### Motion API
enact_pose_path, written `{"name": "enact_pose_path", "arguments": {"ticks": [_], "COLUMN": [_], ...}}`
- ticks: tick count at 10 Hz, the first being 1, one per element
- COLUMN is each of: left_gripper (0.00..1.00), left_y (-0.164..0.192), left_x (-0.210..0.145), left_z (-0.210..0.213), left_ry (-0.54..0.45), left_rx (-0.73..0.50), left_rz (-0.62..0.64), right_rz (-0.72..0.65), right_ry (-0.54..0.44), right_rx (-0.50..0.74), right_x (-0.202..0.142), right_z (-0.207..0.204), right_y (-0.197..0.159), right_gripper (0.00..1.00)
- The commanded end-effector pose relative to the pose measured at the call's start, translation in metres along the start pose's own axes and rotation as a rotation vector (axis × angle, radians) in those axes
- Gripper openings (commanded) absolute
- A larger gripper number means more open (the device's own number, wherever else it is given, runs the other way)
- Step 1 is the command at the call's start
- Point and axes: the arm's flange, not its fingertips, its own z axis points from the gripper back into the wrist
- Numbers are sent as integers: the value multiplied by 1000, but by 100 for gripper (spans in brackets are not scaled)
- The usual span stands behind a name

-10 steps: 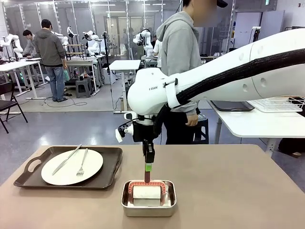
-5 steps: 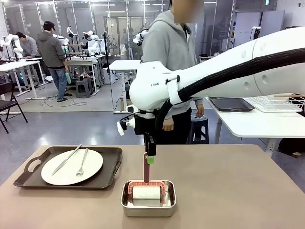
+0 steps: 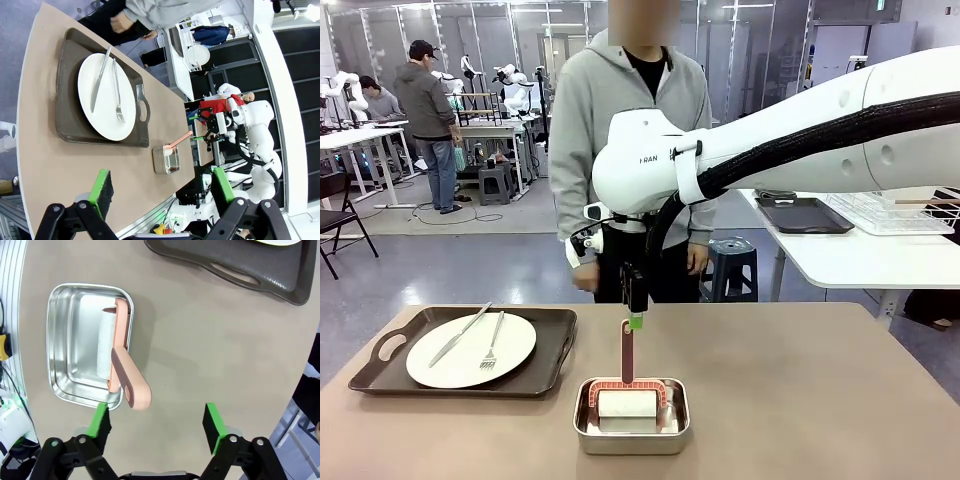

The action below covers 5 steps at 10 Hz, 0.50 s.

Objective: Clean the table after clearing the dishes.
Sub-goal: Place the Lint Roller back on top of the Airtight Container.

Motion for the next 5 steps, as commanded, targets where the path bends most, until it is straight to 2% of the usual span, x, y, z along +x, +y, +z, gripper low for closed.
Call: {"name": "enact_pose_path", "arguments": {"ticks": [1,2,5], "left_gripper": [100,100,100], "left_y": [-3,-3,-3], "left_x": [-1,-1,-1], "left_z": [4,4,4], "left_ry": [11,11,11], "left_rx": [-2,-2,-2], "left_rz": [-7,-7,-7], "right_rz": [-38,0,0], "right_ry": [70,0,0], "right_rx": [6,0,0], "right_x": [-4,0,0], "right_z": [3,0,0], "right_y": [4,0,0], "right_gripper": [100,100,100]}}
